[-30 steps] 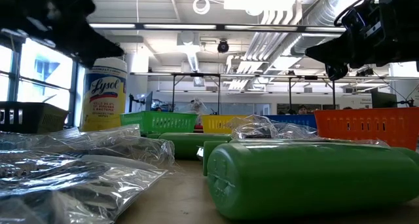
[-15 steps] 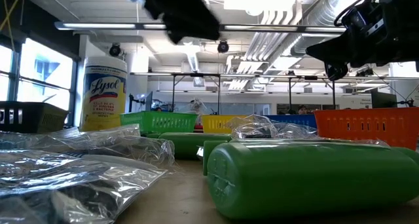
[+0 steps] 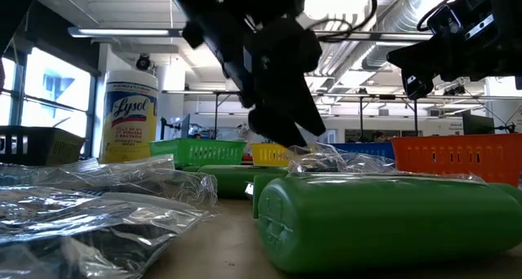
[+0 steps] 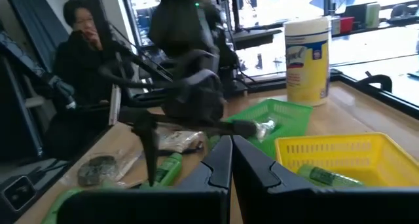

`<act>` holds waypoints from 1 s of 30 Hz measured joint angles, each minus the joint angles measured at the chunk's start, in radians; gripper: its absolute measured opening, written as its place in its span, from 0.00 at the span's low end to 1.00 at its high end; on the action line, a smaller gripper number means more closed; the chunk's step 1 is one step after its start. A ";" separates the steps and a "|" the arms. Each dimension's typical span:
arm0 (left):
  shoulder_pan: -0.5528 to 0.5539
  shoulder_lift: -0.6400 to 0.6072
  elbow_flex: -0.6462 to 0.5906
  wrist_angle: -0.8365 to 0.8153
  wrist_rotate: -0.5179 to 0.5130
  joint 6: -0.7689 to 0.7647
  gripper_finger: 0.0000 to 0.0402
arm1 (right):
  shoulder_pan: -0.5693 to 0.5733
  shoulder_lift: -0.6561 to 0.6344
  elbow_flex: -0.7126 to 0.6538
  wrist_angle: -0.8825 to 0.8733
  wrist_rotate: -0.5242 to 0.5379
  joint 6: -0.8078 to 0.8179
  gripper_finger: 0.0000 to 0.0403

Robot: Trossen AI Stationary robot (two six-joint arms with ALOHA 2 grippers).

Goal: Pick & Place Travel size toiletries
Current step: Put the hairbrush into the orange bin

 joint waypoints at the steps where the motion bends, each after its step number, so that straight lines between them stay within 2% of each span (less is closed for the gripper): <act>1: 0.004 0.005 0.000 0.001 0.029 0.000 0.90 | 0.000 0.000 0.000 0.003 -0.002 0.000 0.01; 7: -0.001 0.020 -0.001 0.011 0.101 0.000 0.90 | 0.000 0.000 0.000 0.002 -0.001 -0.002 0.01; 15: -0.003 0.049 0.000 0.041 0.082 0.020 0.90 | 0.000 0.000 0.000 0.002 0.003 -0.007 0.01; 27: -0.003 0.098 -0.001 0.097 0.112 0.019 0.90 | 0.000 0.001 0.000 0.000 0.003 -0.008 0.01; 30: -0.003 0.099 -0.001 0.097 0.106 0.020 0.87 | 0.000 0.000 0.000 0.001 0.003 -0.008 0.01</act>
